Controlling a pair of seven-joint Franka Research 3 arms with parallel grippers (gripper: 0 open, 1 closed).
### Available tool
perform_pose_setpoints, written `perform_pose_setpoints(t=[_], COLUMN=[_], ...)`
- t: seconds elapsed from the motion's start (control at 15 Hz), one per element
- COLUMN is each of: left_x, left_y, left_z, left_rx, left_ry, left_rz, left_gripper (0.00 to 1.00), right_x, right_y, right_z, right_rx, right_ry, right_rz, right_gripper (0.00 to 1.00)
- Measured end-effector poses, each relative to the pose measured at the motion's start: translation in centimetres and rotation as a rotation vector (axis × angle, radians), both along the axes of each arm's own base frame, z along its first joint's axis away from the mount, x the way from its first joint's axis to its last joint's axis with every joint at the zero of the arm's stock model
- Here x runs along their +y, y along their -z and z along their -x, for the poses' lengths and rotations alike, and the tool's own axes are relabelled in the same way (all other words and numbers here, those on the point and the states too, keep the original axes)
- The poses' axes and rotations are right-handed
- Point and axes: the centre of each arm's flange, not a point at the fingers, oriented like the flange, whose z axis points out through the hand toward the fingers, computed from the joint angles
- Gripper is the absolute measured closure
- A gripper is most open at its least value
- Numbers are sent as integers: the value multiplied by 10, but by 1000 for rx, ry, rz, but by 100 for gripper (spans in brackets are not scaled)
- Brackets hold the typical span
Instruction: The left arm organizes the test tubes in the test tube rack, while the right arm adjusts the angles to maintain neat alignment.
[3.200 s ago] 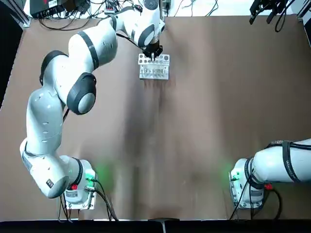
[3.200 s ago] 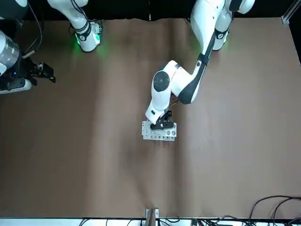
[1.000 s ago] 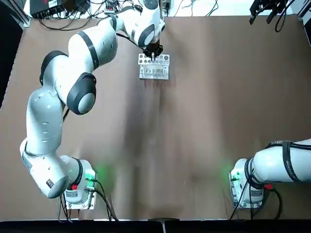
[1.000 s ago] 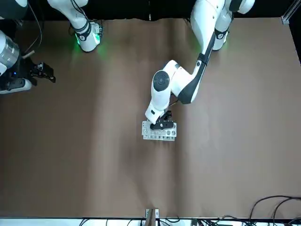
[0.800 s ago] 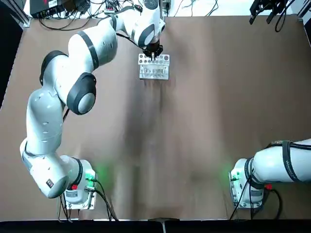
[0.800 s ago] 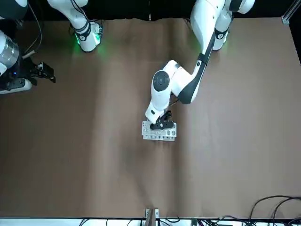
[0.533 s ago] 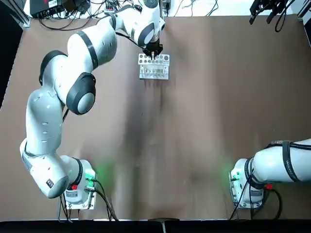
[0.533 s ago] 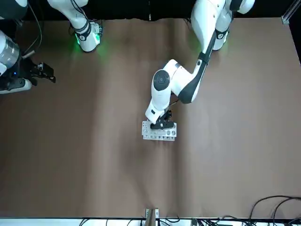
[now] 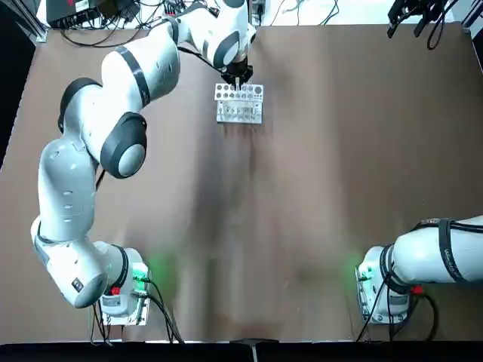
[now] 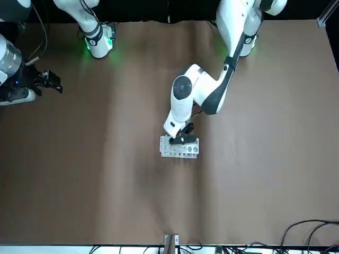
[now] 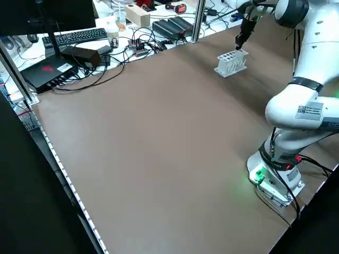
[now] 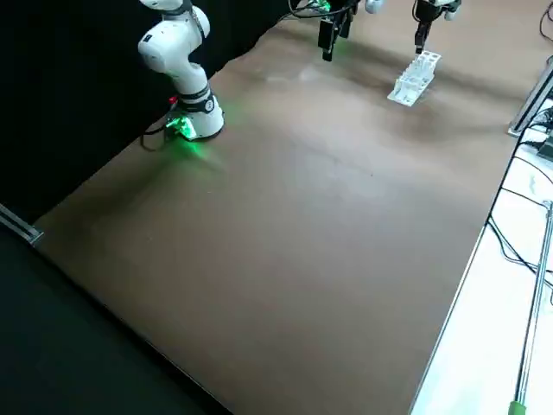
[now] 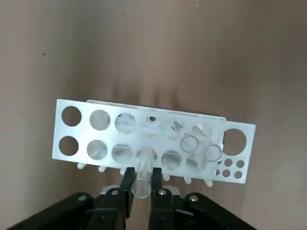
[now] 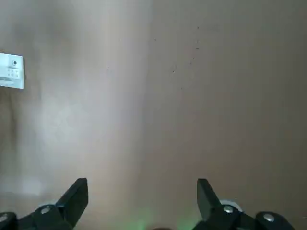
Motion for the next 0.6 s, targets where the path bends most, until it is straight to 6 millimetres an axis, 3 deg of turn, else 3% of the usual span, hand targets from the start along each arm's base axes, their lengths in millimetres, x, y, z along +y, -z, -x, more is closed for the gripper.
perform_pose_setpoints(t=[0.6], left_x=[4], left_y=[-33], left_z=[3], left_rx=[10], left_ry=[-18], left_rz=[24], left_gripper=[82], right_x=[0], right_y=[0], right_z=[0], right_rx=[0], right_ry=[0], right_rz=[0], right_gripper=[0])
